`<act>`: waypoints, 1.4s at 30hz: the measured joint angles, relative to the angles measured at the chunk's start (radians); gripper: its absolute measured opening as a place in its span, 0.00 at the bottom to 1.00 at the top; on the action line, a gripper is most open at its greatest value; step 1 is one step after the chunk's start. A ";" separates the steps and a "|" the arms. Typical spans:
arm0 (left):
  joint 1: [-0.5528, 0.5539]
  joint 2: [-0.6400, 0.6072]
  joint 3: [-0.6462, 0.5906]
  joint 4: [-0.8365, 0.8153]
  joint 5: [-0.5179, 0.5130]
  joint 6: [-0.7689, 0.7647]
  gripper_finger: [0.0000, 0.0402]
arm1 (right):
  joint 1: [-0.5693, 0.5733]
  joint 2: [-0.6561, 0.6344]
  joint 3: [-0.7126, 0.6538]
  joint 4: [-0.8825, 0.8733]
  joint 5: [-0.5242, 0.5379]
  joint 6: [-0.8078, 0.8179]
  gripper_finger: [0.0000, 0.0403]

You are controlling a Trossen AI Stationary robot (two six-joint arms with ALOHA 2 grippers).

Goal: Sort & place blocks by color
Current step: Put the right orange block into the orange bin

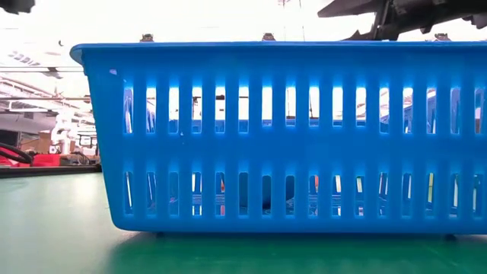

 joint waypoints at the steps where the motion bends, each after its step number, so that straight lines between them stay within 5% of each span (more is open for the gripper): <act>1: 0.018 0.000 0.000 0.000 -0.015 0.025 0.38 | -0.010 0.000 0.000 0.000 -0.007 -0.004 0.79; 9: 0.200 0.000 0.000 -0.001 -0.224 0.306 0.38 | -0.056 0.000 0.000 -0.004 -0.103 0.001 0.79; 17: 0.405 0.000 0.000 0.020 -0.717 0.539 0.38 | -0.060 0.000 0.000 -0.040 -0.105 -0.079 0.79; 20: 0.469 0.000 0.000 0.093 -0.831 0.644 0.38 | -0.060 0.000 0.000 -0.066 -0.104 -0.113 0.79; 27: 0.577 0.010 0.001 0.248 -0.846 0.824 0.45 | -0.059 0.000 0.000 -0.085 -0.104 -0.118 0.79; 36: 0.708 0.078 0.001 0.288 -0.846 0.827 0.66 | -0.059 0.000 0.000 -0.084 -0.104 -0.118 0.79; 42: 0.801 0.187 0.000 0.387 -0.770 0.905 0.69 | -0.059 0.000 0.000 -0.084 -0.104 -0.118 0.79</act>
